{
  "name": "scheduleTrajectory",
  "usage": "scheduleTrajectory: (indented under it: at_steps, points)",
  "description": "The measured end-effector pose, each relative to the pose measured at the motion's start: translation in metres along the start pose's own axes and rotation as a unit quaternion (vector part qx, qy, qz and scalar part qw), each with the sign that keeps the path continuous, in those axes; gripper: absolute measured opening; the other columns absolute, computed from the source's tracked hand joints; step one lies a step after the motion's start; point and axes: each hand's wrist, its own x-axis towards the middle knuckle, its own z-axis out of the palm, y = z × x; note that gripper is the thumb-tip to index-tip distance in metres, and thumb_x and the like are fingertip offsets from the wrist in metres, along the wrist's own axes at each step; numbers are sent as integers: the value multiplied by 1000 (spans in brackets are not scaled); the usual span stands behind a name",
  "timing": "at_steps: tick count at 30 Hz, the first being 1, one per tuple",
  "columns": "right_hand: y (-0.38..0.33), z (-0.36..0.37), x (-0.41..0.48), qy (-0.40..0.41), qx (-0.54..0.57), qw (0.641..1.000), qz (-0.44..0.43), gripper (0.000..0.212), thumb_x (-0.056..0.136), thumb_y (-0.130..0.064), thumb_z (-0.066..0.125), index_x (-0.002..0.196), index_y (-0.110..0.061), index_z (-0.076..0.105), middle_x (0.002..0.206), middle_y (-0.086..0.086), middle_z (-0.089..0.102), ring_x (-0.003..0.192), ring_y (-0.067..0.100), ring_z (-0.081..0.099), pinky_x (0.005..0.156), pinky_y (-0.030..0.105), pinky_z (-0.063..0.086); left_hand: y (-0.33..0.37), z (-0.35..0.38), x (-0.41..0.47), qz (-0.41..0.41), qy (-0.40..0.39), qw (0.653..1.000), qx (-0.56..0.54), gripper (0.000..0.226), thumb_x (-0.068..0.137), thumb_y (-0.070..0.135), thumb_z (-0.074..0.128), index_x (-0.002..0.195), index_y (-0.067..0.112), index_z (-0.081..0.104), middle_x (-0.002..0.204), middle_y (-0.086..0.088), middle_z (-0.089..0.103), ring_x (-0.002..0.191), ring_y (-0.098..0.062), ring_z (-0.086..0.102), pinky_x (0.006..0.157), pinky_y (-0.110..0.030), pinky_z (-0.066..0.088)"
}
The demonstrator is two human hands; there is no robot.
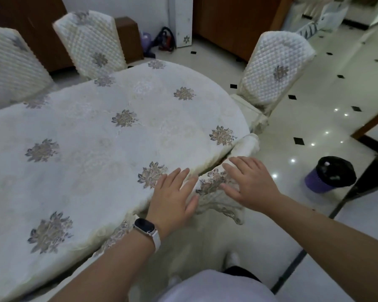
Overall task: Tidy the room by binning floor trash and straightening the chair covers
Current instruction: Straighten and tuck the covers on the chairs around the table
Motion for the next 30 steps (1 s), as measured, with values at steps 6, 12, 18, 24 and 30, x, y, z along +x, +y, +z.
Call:
scheduleTrajectory:
  at_steps: [6, 12, 18, 24, 30]
  points:
    - [37, 17, 13, 8, 39, 999, -8, 55, 90, -55, 49, 120, -12, 66, 119, 11, 63, 111, 31, 56, 95, 44, 41, 19, 18, 27, -54, -11, 998, -9, 48, 97, 47, 42, 135, 23, 59, 140, -6, 57, 132, -28, 46, 108, -49, 39]
    - [98, 39, 25, -32, 77, 995, -49, 57, 90, -58, 44, 122, -15, 64, 127, 8, 60, 117, 29, 53, 102, 44, 37, 57, 38, 54, -139, -13, 990, -1, 45, 96, 49, 43, 129, 23, 61, 137, -6, 58, 128, -23, 42, 106, -39, 28]
    - [149, 59, 38, -46, 118, 986, -110, 53, 88, -58, 48, 119, -18, 64, 127, 6, 61, 117, 27, 53, 101, 43, 33, 99, 56, 78, -256, 6, 967, -10, 45, 96, 49, 45, 130, 24, 60, 140, -2, 54, 130, -23, 46, 109, -42, 33]
    - [166, 68, 45, -75, 164, 972, -148, 53, 90, -57, 42, 119, -19, 64, 127, 5, 60, 119, 26, 52, 103, 42, 32, 110, 64, 79, -333, 19, 943, 10, 48, 95, 50, 45, 126, 19, 64, 133, -7, 60, 123, -28, 53, 102, -48, 44]
    - [156, 78, 51, -100, 171, 964, -174, 55, 90, -57, 39, 119, -17, 63, 121, 7, 61, 116, 28, 53, 102, 42, 32, 102, 73, 65, -357, 7, 933, 46, 48, 96, 52, 41, 122, 20, 66, 121, -4, 64, 116, -27, 56, 98, -45, 45]
